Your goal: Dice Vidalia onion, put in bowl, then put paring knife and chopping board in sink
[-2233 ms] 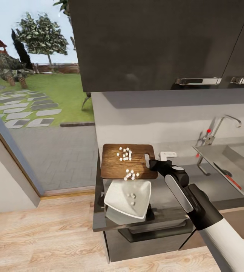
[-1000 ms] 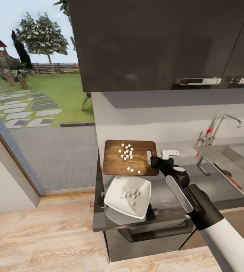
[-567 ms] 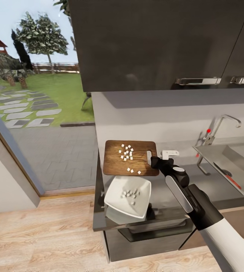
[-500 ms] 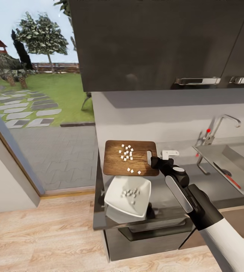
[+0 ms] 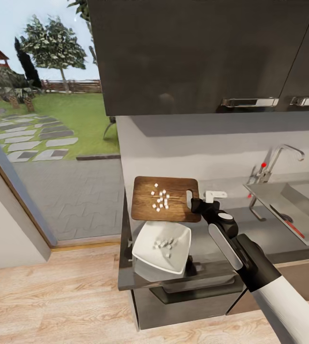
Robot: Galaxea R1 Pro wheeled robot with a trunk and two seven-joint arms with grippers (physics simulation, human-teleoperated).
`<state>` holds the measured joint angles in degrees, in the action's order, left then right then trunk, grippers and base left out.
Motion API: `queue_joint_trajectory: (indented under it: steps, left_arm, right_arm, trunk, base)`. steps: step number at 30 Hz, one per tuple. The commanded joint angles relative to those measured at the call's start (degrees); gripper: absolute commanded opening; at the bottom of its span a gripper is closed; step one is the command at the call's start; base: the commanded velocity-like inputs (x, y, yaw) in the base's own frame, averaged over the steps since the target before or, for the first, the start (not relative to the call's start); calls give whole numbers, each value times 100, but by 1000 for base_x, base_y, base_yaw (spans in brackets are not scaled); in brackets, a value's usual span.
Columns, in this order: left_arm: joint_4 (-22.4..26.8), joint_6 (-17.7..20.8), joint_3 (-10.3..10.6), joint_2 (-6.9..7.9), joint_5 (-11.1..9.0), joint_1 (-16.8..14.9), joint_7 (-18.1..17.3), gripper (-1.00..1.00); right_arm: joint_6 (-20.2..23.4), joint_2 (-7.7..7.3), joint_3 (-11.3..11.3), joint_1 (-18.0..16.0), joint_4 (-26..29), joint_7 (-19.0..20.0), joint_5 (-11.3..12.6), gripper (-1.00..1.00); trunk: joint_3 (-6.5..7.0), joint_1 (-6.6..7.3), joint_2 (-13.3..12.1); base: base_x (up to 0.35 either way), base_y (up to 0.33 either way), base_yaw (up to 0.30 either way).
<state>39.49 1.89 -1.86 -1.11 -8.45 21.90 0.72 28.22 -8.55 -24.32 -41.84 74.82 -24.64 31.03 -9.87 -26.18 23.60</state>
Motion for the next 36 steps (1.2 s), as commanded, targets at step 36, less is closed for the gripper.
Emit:
queue_joint_trajectory:
  steps: [36]
  left_arm:
    - [15, 19, -8, -5, -52, 3, 7, 100]
  right_arm:
    - [-178, -7, -99, -8, -135, -50, -186, -100]
  trunk:
    - [-11, -4, 12]
  base:
    - [-16, 0, 0]
